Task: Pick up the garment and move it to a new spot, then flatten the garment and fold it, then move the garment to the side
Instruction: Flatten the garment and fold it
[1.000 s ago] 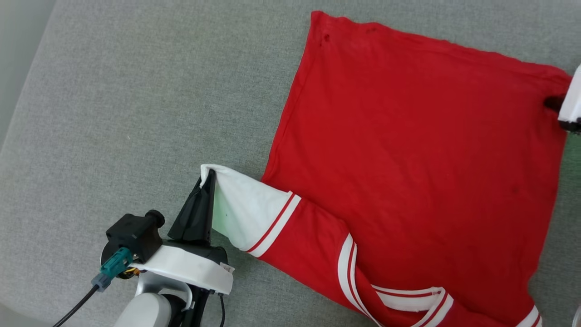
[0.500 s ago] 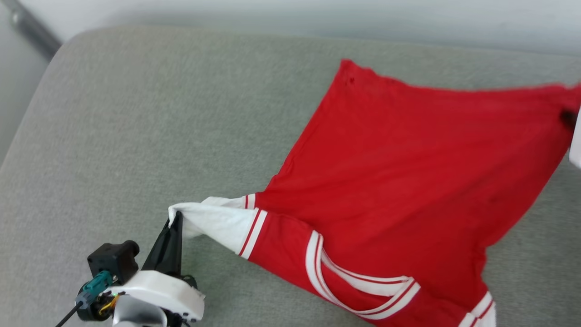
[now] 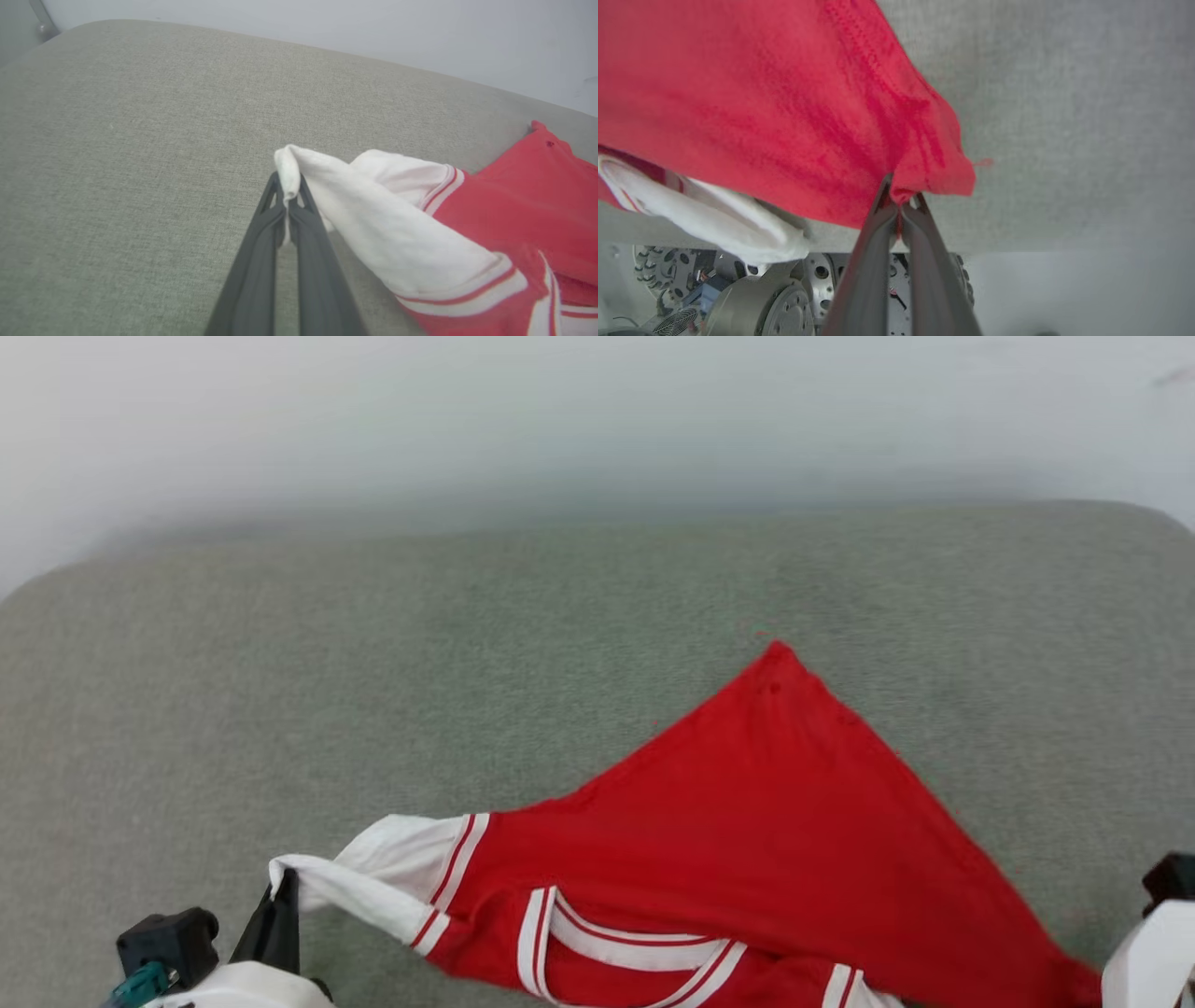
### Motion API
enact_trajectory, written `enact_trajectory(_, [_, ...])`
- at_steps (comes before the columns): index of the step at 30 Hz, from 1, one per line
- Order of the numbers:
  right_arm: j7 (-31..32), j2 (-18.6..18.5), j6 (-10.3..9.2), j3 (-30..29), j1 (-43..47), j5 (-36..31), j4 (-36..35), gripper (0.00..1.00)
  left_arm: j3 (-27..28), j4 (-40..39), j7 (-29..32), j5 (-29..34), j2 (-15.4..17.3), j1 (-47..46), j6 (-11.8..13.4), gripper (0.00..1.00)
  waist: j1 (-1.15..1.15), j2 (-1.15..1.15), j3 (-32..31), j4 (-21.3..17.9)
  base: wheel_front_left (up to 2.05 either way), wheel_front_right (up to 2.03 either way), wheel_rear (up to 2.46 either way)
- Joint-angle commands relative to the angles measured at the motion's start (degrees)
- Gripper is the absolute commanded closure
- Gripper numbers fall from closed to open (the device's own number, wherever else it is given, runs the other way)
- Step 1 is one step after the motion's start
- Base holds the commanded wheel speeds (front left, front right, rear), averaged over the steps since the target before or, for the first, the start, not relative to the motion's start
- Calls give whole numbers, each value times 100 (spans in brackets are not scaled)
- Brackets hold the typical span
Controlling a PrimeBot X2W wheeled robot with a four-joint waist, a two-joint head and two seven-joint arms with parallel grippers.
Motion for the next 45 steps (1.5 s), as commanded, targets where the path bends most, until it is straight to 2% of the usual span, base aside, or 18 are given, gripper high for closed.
enact_trajectory(1, [94, 128, -3, -17, 324, 84, -95, 100, 47, -15, 30, -36, 56, 111, 41, 100, 1, 0, -194, -226, 0, 0, 0])
enact_trajectory(6, [258, 538, -2, -154, 1067, 315, -136, 100, 71, -69, 104, -74, 100, 210, 77, 100, 1, 0, -239, -344, 0, 0, 0])
enact_trajectory(7, [228, 644, -2, -164, 1121, 380, -125, 72, 77, -76, 112, -77, 108, 217, 85, 100, 1, 0, -239, -359, 0, 0, 0])
enact_trajectory(8, [147, 700, -1, -172, 1148, 417, -143, 13, 81, -85, 117, -85, 113, 230, 97, 100, 1, 0, -249, -376, 0, 0, 0])
enact_trajectory(9, [23, 708, -2, -228, 1150, 388, -157, 0, 65, -92, 140, -41, 155, 252, 109, 100, 1, 0, -243, -392, 0, 0, 0])
enact_trajectory(14, [-714, 830, -1, -371, 928, 339, -46, 0, -43, -200, 242, 40, 215, 205, 140, 100, 1, 0, -194, -418, 0, 0, 0])
enact_trajectory(20, [-2552, 840, -2, -562, 269, 93, 246, 0, -99, -373, 313, 113, 242, 20, 157, 100, 1, 0, -20, -330, 0, 0, 0])
enact_trajectory(25, [-3946, 712, -1, -349, -418, -109, 598, 0, -191, -552, 306, 192, 211, -229, 131, 100, 1, 0, 254, -153, 0, 0, 0])
enact_trajectory(29, [-4453, 590, -2, -78, -1026, 3, 927, 0, -315, -665, 240, 249, 109, -504, 69, 100, 1, 0, 545, 45, 0, 0, 0])
enact_trajectory(32, [-4310, 440, -1, 248, -1508, 129, 1138, 0, -383, -663, 184, 268, 25, -712, 23, 100, 1, 0, 733, 166, 0, 0, 0])
enact_trajectory(34, [-3983, 246, -2, 529, -1820, 228, 1256, 0, -442, -649, 153, 284, -24, -839, -7, 100, 1, 0, 858, 237, 0, 0, 0])
enact_trajectory(38, [-2853, -41, -2, 1165, -2353, 479, 1385, 0, -514, -600, 90, 294, -110, -1037, -87, 100, 1, 0, 1044, 332, 0, 0, 0])
enact_trajectory(39, [-2020, -89, -1, 1359, -2698, 637, 1467, 0, -587, -586, 60, 323, -155, -1170, -135, 100, 1, 0, 1170, 418, 0, 0, 0])
enact_trajectory(45, [-1090, -144, -2, 1614, -3266, 570, 1619, 0, -677, -607, 25, 372, -187, -1391, -206, 100, 1, 0, 1459, 531, 0, 0, 0])
